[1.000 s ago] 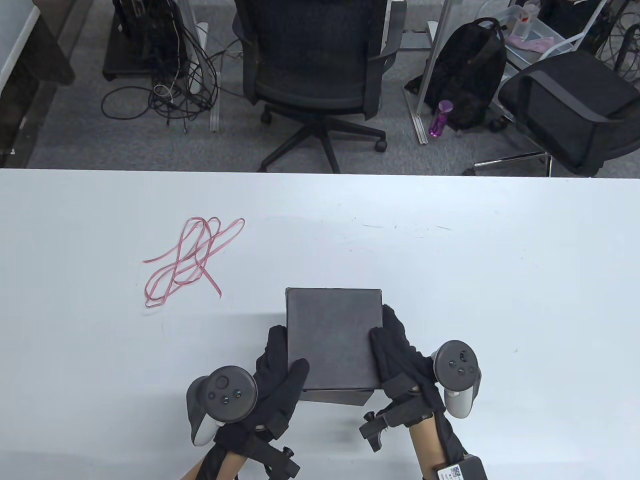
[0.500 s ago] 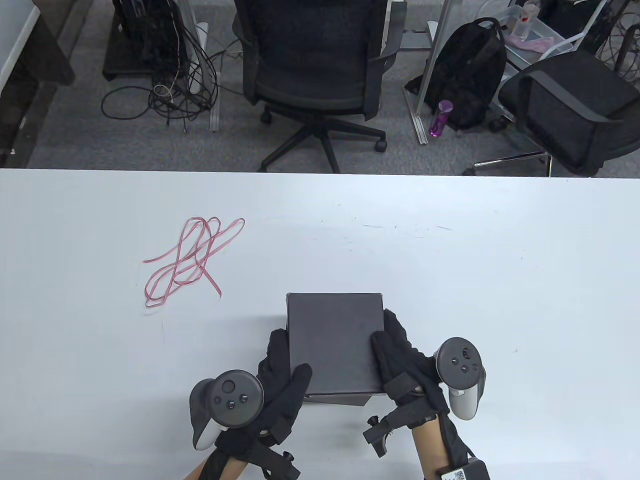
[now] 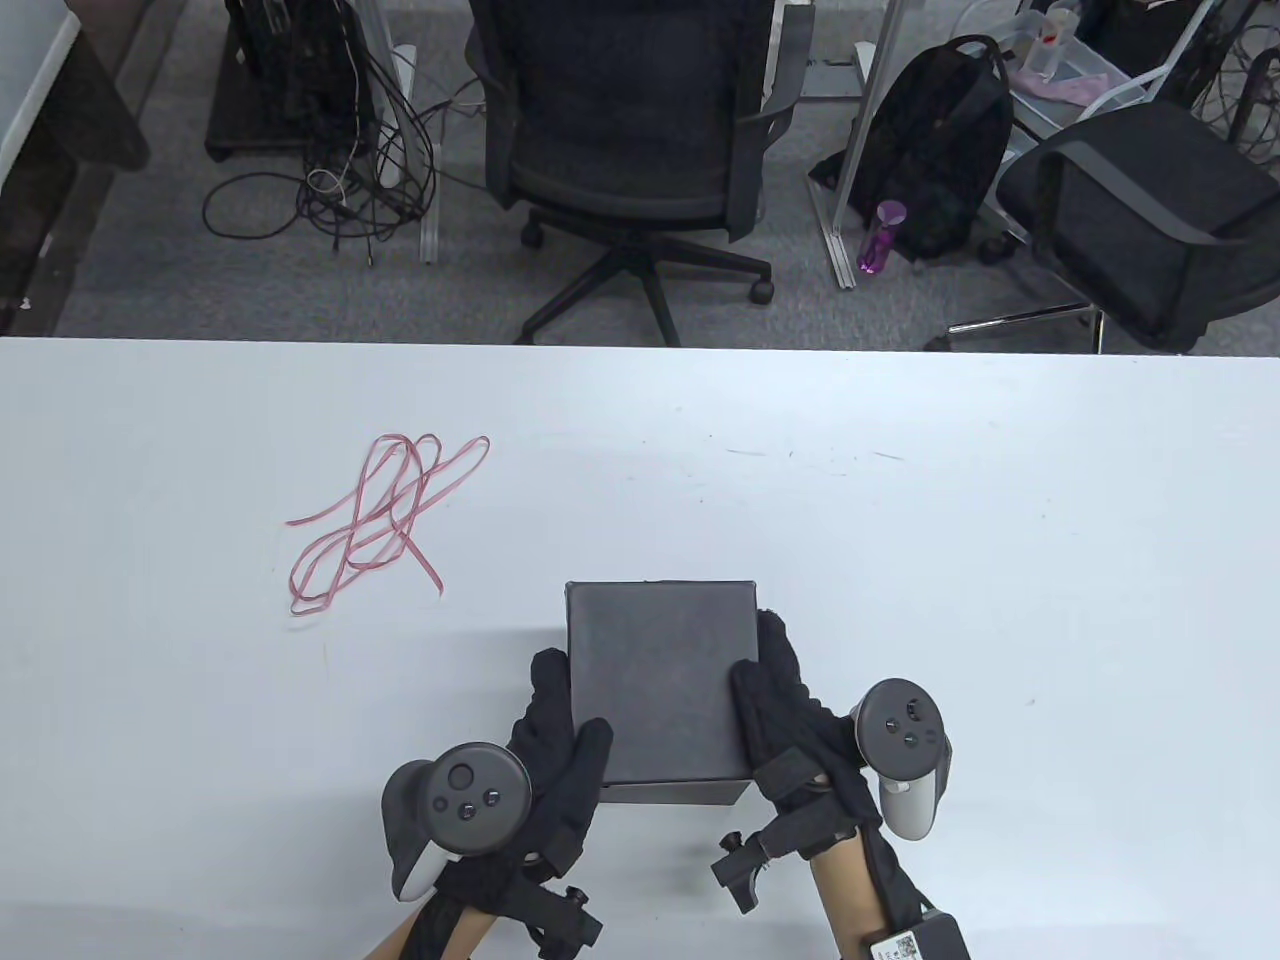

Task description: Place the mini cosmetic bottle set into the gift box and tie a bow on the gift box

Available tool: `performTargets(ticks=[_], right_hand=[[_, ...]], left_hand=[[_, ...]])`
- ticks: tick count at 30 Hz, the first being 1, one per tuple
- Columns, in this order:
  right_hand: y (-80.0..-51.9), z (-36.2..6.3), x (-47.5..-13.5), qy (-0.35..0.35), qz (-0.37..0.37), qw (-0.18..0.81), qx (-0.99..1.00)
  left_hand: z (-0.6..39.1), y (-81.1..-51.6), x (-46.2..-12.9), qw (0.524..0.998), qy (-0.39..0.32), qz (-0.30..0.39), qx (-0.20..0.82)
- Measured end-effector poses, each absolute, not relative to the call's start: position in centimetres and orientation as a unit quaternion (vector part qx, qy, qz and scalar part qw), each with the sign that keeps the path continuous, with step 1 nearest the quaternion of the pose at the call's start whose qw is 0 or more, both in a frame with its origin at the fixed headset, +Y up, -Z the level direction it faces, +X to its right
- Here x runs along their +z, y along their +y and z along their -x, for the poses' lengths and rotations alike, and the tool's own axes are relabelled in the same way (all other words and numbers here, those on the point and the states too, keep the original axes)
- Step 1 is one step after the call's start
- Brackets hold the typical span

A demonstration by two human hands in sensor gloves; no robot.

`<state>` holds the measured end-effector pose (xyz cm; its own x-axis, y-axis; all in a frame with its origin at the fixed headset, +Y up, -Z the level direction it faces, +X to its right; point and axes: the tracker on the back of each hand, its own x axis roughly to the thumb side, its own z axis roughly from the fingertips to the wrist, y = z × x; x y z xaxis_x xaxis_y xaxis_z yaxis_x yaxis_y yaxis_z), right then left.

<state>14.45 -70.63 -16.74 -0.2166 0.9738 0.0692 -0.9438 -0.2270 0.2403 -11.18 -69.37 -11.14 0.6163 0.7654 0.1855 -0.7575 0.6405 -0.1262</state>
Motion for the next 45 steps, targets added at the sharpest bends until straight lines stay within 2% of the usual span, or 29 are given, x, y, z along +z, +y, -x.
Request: performTargets(ticks=[11,26,45], right_hand=[[-71.0,-14.1,-16.9,0.077,-0.1,0.583,0.802],[-71.6,-13.7,-17.0,0.084,-0.089,0.551,0.825],[-72.4,-13.5,-17.1,0.105,-0.094,0.549,0.824]], left_hand=[[11.1,-70.4,-11.8,0.909,-0.094,-0.008,0.407],[11.6,-71.2,-13.0,0.914,-0.079,0.029,0.398],[11.5,-72.1,-13.2,0.923,-0.06,0.039,0.378]])
